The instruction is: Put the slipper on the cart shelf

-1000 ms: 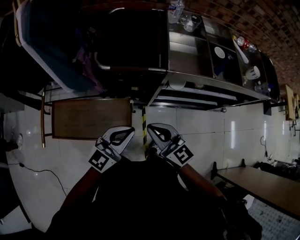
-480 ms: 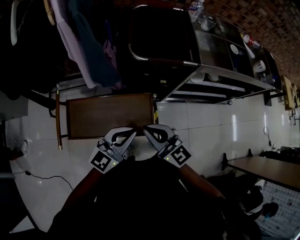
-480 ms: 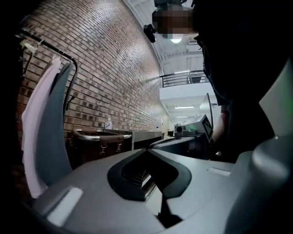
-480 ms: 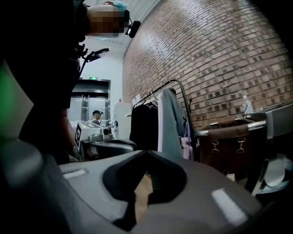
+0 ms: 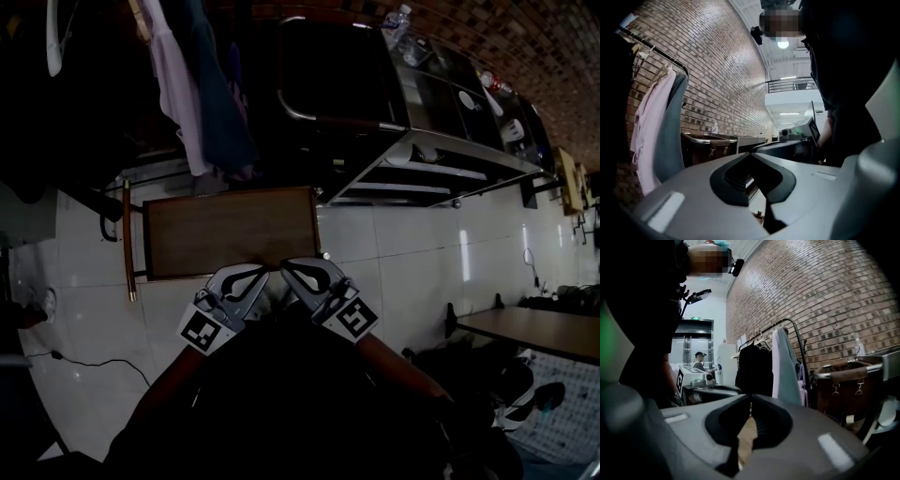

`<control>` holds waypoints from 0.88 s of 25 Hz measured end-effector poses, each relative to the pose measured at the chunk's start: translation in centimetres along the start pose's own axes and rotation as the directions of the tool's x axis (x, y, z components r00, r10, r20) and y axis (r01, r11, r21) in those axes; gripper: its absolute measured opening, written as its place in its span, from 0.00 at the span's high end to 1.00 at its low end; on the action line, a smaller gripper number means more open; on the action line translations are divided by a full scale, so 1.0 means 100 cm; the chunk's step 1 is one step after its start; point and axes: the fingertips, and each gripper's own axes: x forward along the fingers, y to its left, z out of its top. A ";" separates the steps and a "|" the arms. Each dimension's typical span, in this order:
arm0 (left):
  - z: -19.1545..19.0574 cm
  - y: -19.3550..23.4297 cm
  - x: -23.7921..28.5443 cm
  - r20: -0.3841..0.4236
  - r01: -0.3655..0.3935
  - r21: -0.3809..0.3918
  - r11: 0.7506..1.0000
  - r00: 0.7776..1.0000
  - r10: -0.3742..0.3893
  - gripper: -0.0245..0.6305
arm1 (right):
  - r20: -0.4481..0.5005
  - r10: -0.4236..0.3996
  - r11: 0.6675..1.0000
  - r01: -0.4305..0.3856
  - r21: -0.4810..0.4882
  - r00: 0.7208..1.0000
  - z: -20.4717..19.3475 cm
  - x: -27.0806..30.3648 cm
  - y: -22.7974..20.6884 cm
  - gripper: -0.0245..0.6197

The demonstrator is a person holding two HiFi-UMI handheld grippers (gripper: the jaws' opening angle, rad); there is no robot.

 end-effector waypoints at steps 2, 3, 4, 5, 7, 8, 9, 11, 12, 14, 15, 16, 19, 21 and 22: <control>0.002 -0.003 -0.001 0.004 -0.001 -0.006 1.000 1.000 0.001 0.96 | 0.012 -0.004 1.000 0.004 0.011 1.000 0.004 -0.003 0.002 0.96; 0.003 -0.004 -0.001 0.007 -0.002 -0.009 1.000 1.000 0.002 0.96 | 0.016 -0.007 1.000 0.007 0.014 1.000 0.006 -0.005 0.002 0.96; 0.004 -0.006 -0.001 0.011 -0.003 -0.011 1.000 1.000 0.003 0.96 | 0.020 -0.010 1.000 0.010 0.017 1.000 0.007 -0.007 0.002 0.96; 0.006 -0.008 0.000 0.015 -0.003 -0.011 1.000 1.000 0.003 0.96 | 0.023 -0.013 1.000 0.012 0.019 1.000 0.009 -0.009 0.001 0.96; 0.008 -0.012 0.002 0.018 -0.004 -0.011 1.000 1.000 0.004 0.96 | 0.026 -0.015 1.000 0.014 0.019 1.000 0.011 -0.014 0.002 0.96; 0.009 -0.014 0.002 0.017 -0.007 -0.011 1.000 1.000 0.007 0.96 | 0.028 -0.013 1.000 0.013 0.017 1.000 0.012 -0.016 0.002 0.96; 0.010 -0.014 0.003 0.017 -0.011 -0.011 1.000 1.000 0.011 0.96 | 0.031 -0.011 1.000 0.011 0.013 0.999 0.014 -0.018 0.003 0.96; 0.012 -0.015 0.006 0.019 -0.019 -0.012 1.000 1.000 0.019 0.96 | 0.041 -0.008 1.000 0.007 0.012 0.999 0.019 -0.022 0.004 0.96; 0.013 -0.017 0.007 0.021 -0.020 -0.014 1.000 1.000 0.020 0.96 | 0.045 -0.007 1.000 0.006 0.016 0.999 0.020 -0.025 0.004 0.96; 0.014 -0.021 0.009 0.019 -0.019 -0.017 1.000 1.000 0.019 0.96 | 0.044 -0.005 1.000 0.004 0.021 0.999 0.020 -0.029 0.004 0.96; 0.013 -0.023 0.010 0.017 -0.019 -0.021 1.000 1.000 0.020 0.96 | 0.041 -0.003 1.000 0.002 0.017 0.999 0.020 -0.031 0.005 0.96; 0.013 -0.025 0.011 0.016 -0.020 -0.027 0.999 1.000 0.021 0.96 | 0.039 0.001 1.000 -0.001 0.012 0.999 0.020 -0.032 0.005 0.96; 0.012 -0.029 0.016 0.017 -0.019 -0.025 1.000 1.000 0.020 0.96 | 0.047 0.004 1.000 -0.004 -0.004 0.999 0.020 -0.037 0.003 0.96; 0.013 -0.033 0.018 0.017 -0.015 -0.021 1.000 1.000 0.016 0.96 | 0.053 0.001 1.000 -0.001 0.000 0.999 0.019 -0.040 0.002 0.96; 0.014 -0.035 0.018 0.017 -0.014 -0.020 1.000 1.000 0.015 0.96 | 0.053 0.000 1.000 0.000 0.003 0.999 0.018 -0.041 0.001 0.96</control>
